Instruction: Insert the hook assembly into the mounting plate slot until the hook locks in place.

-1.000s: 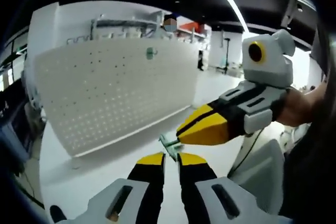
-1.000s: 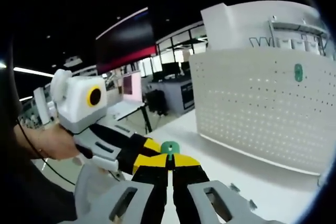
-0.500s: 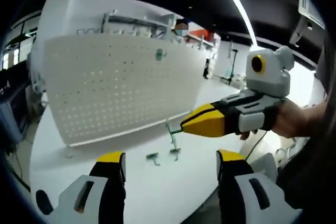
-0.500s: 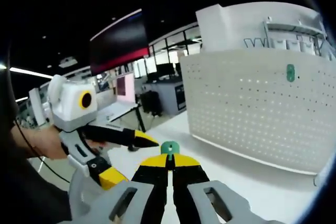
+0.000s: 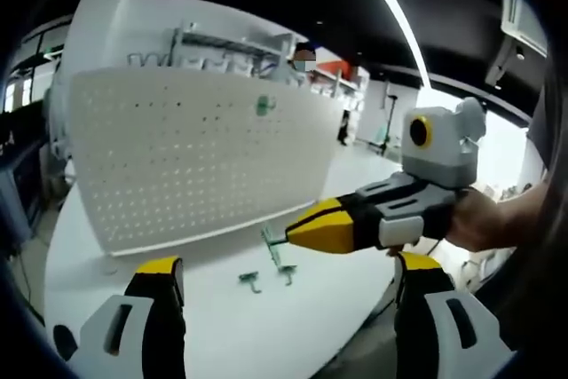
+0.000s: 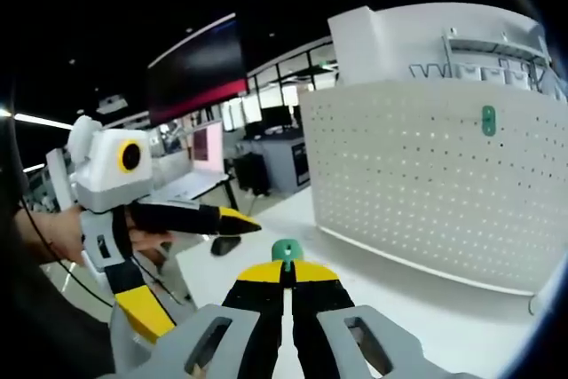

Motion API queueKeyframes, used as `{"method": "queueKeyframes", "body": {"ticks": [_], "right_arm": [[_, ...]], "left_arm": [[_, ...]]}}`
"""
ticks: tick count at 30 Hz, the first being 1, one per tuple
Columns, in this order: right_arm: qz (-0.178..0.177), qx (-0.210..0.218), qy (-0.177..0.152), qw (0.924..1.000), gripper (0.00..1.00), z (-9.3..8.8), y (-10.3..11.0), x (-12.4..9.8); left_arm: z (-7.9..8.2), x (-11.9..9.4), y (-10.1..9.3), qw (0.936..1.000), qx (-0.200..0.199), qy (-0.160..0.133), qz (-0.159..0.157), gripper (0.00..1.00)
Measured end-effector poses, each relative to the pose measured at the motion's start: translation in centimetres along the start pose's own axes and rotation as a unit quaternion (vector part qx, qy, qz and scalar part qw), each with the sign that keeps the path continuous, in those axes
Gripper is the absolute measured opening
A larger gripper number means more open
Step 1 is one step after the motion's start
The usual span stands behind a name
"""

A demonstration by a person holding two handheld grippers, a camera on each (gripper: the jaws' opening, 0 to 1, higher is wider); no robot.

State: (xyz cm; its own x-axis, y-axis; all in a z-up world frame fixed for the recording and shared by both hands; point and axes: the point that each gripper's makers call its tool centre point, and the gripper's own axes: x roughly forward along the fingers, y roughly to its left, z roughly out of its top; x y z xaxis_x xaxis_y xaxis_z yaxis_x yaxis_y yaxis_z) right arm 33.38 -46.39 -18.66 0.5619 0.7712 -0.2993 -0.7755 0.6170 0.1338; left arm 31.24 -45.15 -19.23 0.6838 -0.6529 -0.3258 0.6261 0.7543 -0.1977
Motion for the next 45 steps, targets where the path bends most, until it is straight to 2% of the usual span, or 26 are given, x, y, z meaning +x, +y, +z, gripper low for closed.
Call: {"method": "queueKeyframes", "body": {"ticks": [7,10,16,20,26,32,36,45], "right_arm": [[-0.031,-0.01,-0.015,0.9994,0.0,0.8,-1.7,0.4],[-0.051,-0.012,-0.026,0.9983,0.0,1.4,-2.8,0.6],[-0.105,-0.028,-0.055,0.9925,0.0,3.2,-5.8,0.1],[-0.139,-0.034,-0.057,0.988,0.0,3.4,-8.1,-0.1],[-0.167,-0.032,-0.065,0.9832,0.0,4.0,-10.8,-0.2],[-0.211,-0.034,-0.081,0.9737,0.0,5.2,-14.6,-0.5],[-0.239,-0.042,-0.09,0.9661,0.0,5.9,-16.7,-0.8],[-0.274,-0.05,-0.102,0.955,0.0,7.1,-19.6,-1.7]], "left_arm": [[0.1,-0.2,0.6,0.9999,-0.004,-0.003,0.011,1.0],[0.6,-0.5,1.3,0.9995,-0.004,-0.012,0.028,1.0],[1.5,-0.9,1.9,0.999,-0.002,-0.025,0.037,1.0],[1.7,-0.8,2.2,0.9988,-0.003,-0.031,0.039,1.0],[1.5,-0.7,2.4,0.9987,-0.006,-0.03,0.041,1.0],[1.4,-1.2,3.0,0.9982,0.006,-0.025,0.054,1.0],[0.9,-1.5,4.3,0.9973,-0.001,-0.022,0.07,1.0],[0.8,-1.7,4.9,0.9967,-0.004,-0.023,0.077,1.0]]}}
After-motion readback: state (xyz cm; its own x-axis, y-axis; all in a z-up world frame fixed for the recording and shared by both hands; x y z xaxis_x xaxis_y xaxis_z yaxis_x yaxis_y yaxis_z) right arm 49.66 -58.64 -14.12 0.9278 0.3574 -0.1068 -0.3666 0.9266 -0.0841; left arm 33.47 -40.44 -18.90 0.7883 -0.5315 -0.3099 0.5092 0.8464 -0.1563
